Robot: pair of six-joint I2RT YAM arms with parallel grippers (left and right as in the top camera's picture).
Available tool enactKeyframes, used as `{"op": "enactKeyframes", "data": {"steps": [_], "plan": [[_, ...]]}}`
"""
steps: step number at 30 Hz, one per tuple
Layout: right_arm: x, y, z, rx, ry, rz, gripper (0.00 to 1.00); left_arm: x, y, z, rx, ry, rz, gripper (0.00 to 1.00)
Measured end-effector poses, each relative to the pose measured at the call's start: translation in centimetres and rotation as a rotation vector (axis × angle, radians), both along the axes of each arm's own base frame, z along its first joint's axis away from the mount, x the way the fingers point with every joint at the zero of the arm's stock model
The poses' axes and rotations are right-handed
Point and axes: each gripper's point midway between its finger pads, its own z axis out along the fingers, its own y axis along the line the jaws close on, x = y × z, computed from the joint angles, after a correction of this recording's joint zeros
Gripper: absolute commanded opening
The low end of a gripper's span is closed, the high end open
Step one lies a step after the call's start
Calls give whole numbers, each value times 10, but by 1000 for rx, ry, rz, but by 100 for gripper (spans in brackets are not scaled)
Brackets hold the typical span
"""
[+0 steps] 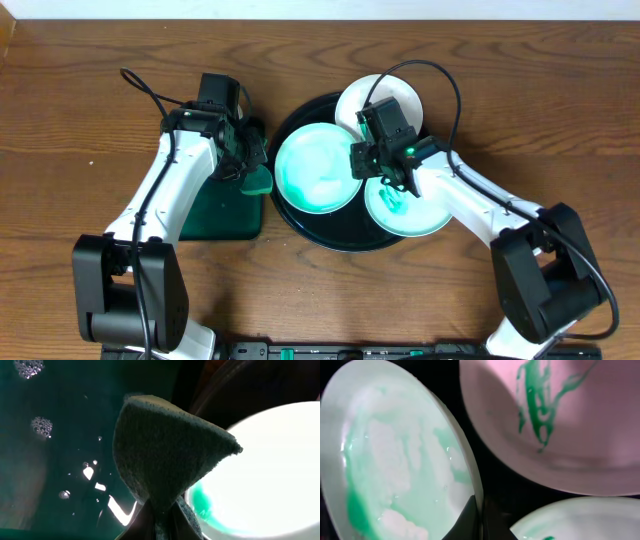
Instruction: Clean dirty plates on tray and stack at the side
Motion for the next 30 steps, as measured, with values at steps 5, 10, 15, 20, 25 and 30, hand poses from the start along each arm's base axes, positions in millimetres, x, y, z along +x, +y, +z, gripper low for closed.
{"op": "enactKeyframes", "data": {"steps": [5,10,15,20,25,30], "plan": [[7,-13,28,-69,-104,8,1,-2,0,-1,1,9,0,7],[7,-15,68,-136,-239,38,1,-3,0,-1,2,14,0,8],[8,-28,97,-226,-342,65,1,-5,1,-1,3,23,0,7],[8,-42,101,-338,-369,89,1,-6,1,-1,3,23,0,7],[9,-52,103,-469,-404,135,1,-6,1,-1,3,23,-1,7],[5,-44,111,-610,-467,219,1,-6,1,-1,4,23,-3,7]]}}
